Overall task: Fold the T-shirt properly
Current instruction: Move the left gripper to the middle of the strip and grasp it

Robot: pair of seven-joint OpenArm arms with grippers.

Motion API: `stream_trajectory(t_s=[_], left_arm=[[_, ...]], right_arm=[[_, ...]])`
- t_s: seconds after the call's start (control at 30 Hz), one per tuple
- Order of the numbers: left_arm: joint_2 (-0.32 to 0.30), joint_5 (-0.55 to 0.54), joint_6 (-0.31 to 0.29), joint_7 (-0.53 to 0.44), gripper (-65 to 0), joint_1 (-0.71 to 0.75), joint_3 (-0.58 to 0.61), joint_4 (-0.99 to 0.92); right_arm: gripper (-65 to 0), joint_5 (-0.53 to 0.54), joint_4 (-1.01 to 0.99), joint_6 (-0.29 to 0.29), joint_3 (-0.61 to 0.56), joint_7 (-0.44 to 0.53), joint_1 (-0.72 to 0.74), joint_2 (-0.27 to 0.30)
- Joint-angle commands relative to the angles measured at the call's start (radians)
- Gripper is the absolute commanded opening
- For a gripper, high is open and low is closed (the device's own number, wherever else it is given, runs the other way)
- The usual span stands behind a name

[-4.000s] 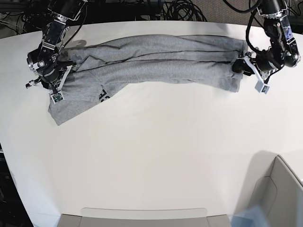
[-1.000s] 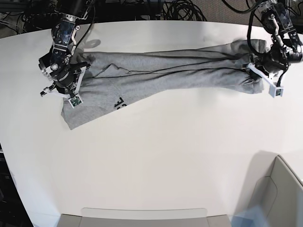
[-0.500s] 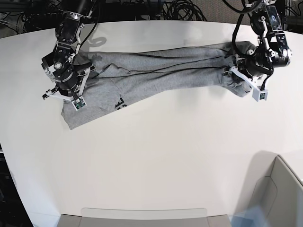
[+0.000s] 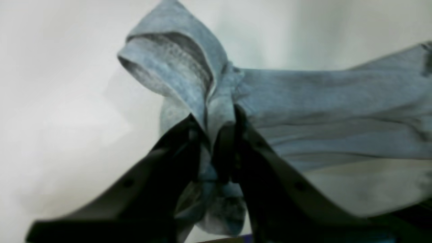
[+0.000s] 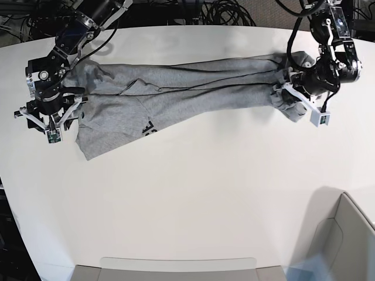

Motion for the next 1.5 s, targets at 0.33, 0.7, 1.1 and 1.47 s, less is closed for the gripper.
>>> stream_trajectory(t_s=[0.33,0.7,1.1,1.47], left_arm=[[0.11,-0.487,0.513,-0.01,-65.0,-0.044,0.255,0.018],[0.243,-0.369,0.683,-0.029,-65.0,-0.15,0.349,-0.086],[0.252,-0.365,0.694,-0.16,-65.0,-0.175,0.452,-0.091],[0.257,-0.209,0.694,-0.261,-65.0,-0.23,0.599,-0.144]], right_arm=[[-31.5,-0.013,-0.048,0.011,0.002,0.024,0.019,0.007],[-31.5,-0.013,-0.074,0.011,0.002,0.025,0.019,0.012],[-31.5,-0.013,-0.076,0.011,0.002,0.025,0.019,0.012],[-31.5,-0.013,-0.076,0.011,0.001,0.025,0.016,0.011]])
